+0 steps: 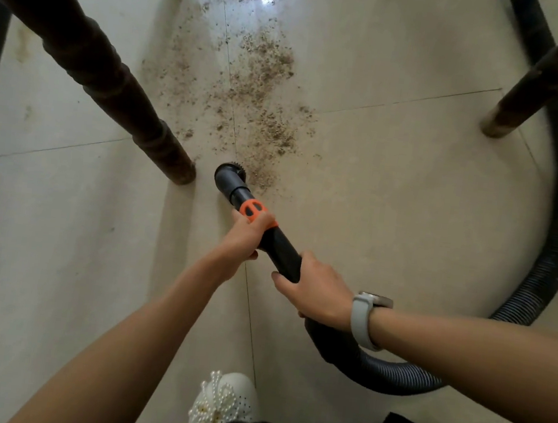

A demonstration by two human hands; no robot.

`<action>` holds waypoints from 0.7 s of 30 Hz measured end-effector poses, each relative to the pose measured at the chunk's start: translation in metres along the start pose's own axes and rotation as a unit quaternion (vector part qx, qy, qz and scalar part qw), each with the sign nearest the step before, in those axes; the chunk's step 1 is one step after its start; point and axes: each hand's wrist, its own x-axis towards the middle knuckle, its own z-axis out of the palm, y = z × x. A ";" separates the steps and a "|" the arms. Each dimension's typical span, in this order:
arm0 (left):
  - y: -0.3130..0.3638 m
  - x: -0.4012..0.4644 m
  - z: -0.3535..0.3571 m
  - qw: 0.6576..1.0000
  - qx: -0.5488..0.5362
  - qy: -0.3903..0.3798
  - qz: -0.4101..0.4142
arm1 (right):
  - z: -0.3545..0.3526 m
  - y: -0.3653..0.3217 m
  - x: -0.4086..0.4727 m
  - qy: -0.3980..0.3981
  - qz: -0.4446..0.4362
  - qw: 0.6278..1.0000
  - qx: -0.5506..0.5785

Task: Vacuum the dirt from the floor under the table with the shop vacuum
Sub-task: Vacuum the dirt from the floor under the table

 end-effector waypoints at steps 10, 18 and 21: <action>-0.018 -0.032 0.031 0.999 -0.005 -0.034 0.006 | 0.003 0.030 -0.038 0.039 0.011 0.999 -0.013; -0.021 -0.043 0.053 0.999 0.002 -0.032 0.011 | -0.002 0.047 -0.056 0.054 0.016 0.998 0.005; -0.018 -0.043 0.059 0.999 0.008 -0.039 0.021 | -0.003 0.051 -0.060 0.075 0.018 0.997 -0.001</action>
